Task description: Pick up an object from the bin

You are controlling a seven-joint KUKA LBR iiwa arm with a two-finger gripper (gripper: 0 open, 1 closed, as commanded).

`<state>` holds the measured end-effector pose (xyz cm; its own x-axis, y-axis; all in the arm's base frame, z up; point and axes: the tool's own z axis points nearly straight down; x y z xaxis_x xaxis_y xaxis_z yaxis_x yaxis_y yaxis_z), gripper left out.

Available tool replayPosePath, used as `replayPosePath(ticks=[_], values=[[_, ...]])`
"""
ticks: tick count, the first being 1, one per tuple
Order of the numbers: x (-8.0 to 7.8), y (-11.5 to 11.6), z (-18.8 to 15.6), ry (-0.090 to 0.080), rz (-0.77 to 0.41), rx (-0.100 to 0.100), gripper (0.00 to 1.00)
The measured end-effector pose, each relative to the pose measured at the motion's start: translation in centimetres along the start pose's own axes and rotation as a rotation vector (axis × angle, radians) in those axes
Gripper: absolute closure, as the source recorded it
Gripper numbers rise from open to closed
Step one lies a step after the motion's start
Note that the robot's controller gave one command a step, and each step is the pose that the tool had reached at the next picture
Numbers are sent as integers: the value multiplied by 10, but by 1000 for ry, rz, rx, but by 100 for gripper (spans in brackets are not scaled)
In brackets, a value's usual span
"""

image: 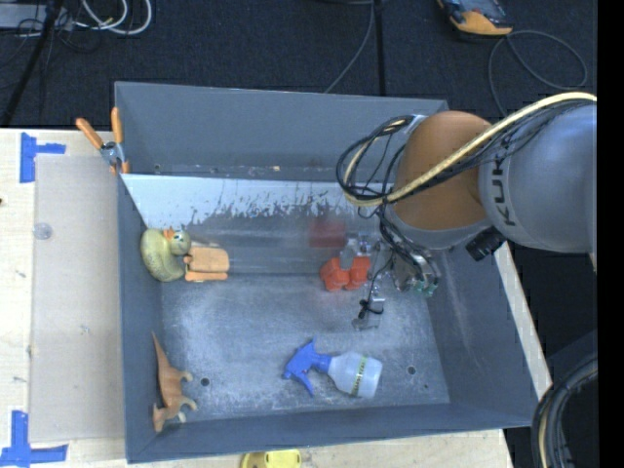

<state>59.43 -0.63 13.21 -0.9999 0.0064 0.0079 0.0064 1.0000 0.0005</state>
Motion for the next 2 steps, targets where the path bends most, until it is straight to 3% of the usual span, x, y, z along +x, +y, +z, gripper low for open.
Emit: replayPosePath(ticks=[1, 2], values=[[-1, 0, -5, -6, 0, 0, 0], [-36, 2, 49, -31, -34, 2, 100]])
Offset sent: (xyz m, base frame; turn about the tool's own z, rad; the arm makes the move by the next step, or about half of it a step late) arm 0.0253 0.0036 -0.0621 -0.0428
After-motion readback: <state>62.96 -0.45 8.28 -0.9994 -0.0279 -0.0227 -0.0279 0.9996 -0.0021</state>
